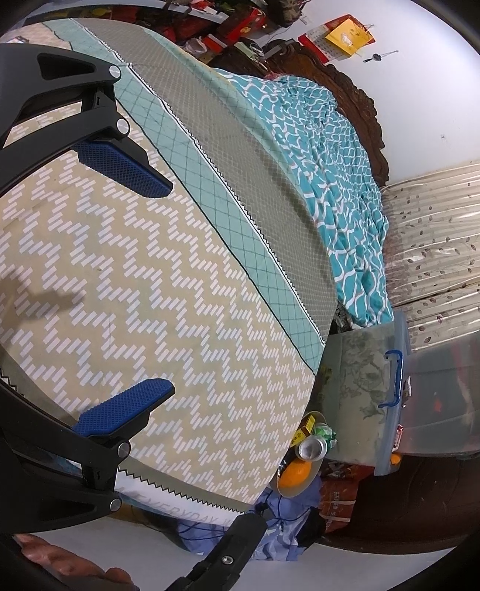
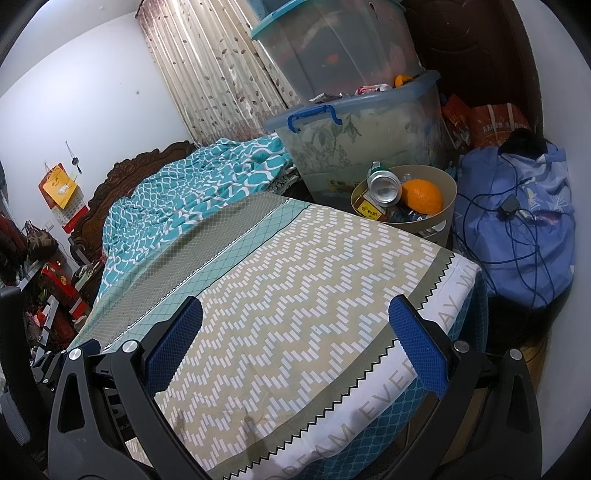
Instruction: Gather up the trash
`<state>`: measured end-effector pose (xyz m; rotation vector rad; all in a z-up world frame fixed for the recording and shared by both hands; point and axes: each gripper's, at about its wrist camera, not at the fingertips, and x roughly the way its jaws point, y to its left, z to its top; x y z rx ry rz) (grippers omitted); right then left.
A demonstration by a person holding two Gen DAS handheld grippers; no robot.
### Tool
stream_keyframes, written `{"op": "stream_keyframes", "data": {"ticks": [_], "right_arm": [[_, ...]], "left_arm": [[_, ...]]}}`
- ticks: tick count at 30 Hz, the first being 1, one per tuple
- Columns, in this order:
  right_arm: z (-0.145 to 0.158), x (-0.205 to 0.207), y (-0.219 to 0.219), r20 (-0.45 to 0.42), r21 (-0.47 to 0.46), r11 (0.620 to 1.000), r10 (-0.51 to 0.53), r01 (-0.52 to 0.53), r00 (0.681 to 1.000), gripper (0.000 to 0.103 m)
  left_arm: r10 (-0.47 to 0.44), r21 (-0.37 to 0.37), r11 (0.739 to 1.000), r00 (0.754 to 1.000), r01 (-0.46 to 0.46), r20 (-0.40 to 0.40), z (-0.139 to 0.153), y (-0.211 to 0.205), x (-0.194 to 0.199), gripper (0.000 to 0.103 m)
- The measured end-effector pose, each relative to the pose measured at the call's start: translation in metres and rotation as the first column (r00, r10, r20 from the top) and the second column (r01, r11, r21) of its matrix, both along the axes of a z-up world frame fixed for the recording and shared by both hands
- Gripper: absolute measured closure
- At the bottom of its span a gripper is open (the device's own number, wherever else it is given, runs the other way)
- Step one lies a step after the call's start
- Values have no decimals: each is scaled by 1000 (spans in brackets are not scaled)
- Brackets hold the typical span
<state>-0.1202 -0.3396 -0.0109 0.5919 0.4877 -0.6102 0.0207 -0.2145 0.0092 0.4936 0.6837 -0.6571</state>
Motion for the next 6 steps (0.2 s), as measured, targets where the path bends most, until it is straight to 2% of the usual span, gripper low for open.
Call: {"op": "stream_keyframes", "data": {"ticks": [6], "right_arm": [[-1, -1, 1, -1, 3, 1000, 1, -1, 1000, 3]], "left_arm": [[-6, -2, 1000, 1000, 6, -3, 1, 0, 0, 9]]}}
